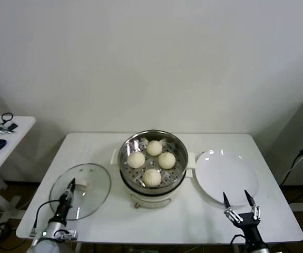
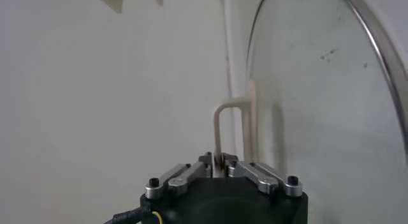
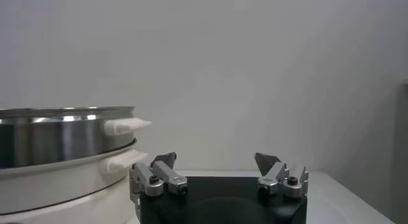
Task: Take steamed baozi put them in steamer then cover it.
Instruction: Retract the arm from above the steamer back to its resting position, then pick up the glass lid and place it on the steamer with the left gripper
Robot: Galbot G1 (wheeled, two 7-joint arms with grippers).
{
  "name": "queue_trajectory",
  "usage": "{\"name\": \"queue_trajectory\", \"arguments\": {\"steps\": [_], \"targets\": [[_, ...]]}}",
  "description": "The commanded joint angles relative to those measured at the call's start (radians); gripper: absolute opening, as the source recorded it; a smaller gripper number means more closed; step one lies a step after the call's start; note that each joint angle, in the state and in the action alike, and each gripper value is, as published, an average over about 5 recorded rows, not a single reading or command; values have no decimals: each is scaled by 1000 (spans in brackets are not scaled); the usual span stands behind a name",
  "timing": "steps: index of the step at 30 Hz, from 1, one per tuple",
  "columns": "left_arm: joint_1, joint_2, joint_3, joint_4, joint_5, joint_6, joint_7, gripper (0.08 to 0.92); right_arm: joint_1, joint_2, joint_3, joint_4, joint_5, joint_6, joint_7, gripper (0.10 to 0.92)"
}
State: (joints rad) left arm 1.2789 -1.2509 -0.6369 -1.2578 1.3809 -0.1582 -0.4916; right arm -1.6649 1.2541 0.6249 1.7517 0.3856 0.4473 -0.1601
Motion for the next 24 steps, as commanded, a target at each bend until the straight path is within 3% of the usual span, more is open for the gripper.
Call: {"name": "queue_trajectory", "arguments": {"steps": [1, 5, 13, 24], "targets": [[-9, 1, 1, 18, 6, -2, -2, 175, 2, -1, 0, 2, 0, -1, -1, 823], [-11, -6, -2, 16, 4, -4, -5, 133, 1, -8, 1, 4, -3, 1, -4, 823], [9, -2, -16, -65, -54, 7, 8, 133, 3, -32, 4, 18, -14, -6, -13, 823], [115, 149, -48, -456, -367, 203, 264, 133, 13, -44, 4, 21, -26, -22, -10, 823]]}}
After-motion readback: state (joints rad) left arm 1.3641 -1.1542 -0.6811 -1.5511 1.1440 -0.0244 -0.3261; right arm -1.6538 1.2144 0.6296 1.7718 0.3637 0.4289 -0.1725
